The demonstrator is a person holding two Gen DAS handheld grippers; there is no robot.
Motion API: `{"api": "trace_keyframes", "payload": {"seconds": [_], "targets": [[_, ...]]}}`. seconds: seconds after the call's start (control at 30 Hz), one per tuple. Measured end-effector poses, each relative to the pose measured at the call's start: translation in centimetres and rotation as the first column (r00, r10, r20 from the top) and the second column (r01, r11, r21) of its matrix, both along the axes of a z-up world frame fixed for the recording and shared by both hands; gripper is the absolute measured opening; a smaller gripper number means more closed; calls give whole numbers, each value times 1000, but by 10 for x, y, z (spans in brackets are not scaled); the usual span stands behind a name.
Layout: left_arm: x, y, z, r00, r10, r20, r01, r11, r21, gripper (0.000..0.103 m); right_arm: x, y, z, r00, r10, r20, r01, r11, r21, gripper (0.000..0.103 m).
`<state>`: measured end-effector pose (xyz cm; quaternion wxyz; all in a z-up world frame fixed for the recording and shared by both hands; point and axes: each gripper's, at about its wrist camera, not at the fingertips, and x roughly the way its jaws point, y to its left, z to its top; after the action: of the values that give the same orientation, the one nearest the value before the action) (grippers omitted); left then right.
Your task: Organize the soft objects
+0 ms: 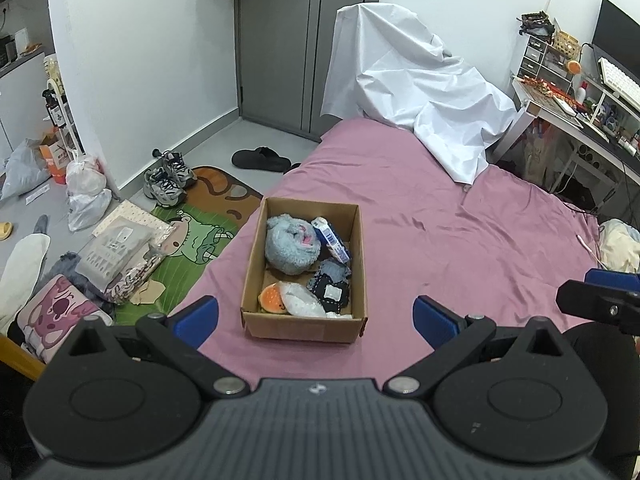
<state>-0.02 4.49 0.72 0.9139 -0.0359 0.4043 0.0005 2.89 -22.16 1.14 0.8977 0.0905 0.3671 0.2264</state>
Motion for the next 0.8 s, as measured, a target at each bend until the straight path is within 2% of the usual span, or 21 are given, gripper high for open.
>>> {"api": "trace_keyframes", "payload": {"seconds": [0.8], "targets": [[-11, 5, -3, 1000, 11, -12, -11, 1000, -2, 103, -12, 0, -5, 999, 19, -27, -19, 1000, -18, 103]]}}
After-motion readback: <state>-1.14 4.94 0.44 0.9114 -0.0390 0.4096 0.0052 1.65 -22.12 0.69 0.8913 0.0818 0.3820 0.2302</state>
